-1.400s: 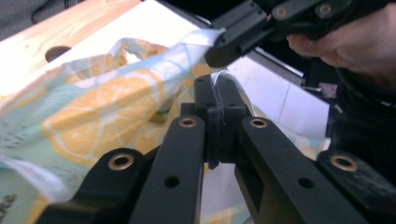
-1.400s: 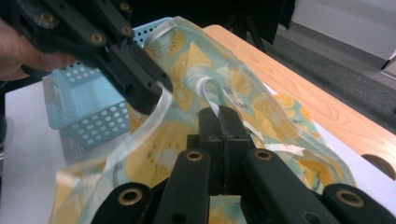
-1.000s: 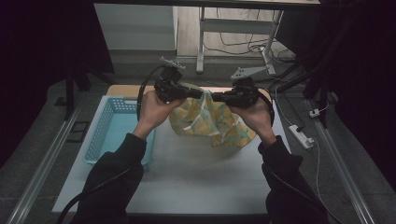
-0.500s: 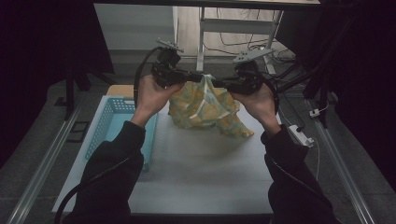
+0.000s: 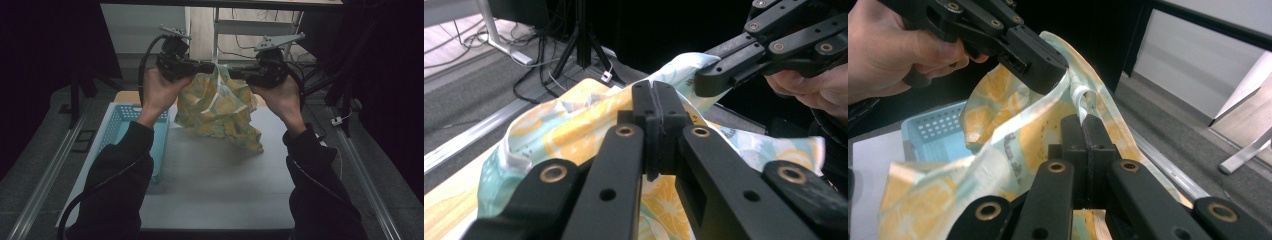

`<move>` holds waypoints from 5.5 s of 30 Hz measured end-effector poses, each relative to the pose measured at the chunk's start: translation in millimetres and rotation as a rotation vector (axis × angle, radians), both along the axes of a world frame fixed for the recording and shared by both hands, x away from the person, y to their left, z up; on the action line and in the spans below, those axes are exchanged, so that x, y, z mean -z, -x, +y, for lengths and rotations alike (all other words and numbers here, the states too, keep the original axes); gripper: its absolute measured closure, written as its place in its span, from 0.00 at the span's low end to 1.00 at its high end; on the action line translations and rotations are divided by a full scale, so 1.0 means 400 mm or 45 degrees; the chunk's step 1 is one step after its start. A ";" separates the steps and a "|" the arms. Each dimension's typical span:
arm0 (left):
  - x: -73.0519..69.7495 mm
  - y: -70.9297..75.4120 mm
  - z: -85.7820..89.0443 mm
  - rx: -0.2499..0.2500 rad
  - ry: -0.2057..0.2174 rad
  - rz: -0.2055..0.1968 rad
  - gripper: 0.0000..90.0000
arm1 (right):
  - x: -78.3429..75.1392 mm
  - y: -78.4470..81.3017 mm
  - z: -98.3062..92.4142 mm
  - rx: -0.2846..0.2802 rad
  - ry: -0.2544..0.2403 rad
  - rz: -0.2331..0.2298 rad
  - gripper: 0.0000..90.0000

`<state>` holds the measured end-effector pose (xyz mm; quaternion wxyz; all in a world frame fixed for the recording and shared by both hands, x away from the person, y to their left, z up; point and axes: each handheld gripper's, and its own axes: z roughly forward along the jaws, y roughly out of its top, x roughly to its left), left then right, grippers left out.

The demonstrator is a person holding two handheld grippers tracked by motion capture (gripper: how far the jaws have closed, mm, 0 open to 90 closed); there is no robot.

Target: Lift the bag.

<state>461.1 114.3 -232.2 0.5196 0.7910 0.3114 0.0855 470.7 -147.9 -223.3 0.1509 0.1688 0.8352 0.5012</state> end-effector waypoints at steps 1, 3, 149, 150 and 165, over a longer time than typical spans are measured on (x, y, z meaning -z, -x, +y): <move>-0.004 0.001 0.001 -0.005 0.003 -0.006 1.00 | -0.007 0.001 0.000 0.005 0.003 -0.008 1.00; -0.012 0.002 0.005 -0.013 0.016 -0.015 1.00 | -0.017 0.002 0.001 0.019 0.011 -0.021 1.00; 0.628 0.515 0.311 -0.297 -0.077 0.140 0.00 | 0.583 0.285 -0.242 0.355 0.066 0.150 0.00; 0.631 0.526 0.318 -0.310 -0.076 0.140 0.00 | 0.586 0.292 -0.249 0.362 0.069 0.149 0.00; 0.696 0.618 0.403 -0.471 -0.153 0.225 0.00 | 0.655 0.386 -0.382 0.564 0.147 0.213 0.00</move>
